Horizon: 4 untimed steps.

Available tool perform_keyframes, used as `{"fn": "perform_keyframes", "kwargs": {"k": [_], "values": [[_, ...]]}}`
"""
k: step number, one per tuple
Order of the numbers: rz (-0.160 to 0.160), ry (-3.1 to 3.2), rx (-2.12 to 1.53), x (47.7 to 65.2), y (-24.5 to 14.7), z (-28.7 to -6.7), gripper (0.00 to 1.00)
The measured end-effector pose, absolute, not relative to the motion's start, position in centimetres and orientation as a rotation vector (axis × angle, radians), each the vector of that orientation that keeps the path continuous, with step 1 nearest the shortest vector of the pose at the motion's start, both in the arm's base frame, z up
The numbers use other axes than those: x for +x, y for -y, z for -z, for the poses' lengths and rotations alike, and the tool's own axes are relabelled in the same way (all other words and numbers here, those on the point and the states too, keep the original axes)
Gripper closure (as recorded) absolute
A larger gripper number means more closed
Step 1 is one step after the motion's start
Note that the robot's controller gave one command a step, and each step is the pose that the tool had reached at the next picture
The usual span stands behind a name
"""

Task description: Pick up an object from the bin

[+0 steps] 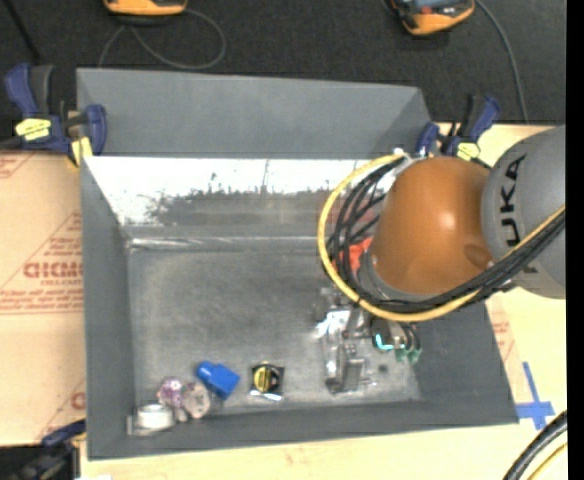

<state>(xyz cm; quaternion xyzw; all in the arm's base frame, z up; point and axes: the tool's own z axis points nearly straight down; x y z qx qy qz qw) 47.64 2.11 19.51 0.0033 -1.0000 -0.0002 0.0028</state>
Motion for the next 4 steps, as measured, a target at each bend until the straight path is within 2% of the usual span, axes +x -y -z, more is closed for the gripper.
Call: {"fn": "perform_keyframes", "kwargs": {"k": [1,2,3,4], "values": [[-0.005,3.143,0.282,48.9,5.8,-8.5,0.00],[-0.003,3.134,-0.291,48.0,12.2,-10.1,0.00],[-0.002,3.118,0.416,47.3,13.0,-10.1,0.00],[-0.013,3.107,0.607,48.0,8.9,-7.4,0.00]]}}
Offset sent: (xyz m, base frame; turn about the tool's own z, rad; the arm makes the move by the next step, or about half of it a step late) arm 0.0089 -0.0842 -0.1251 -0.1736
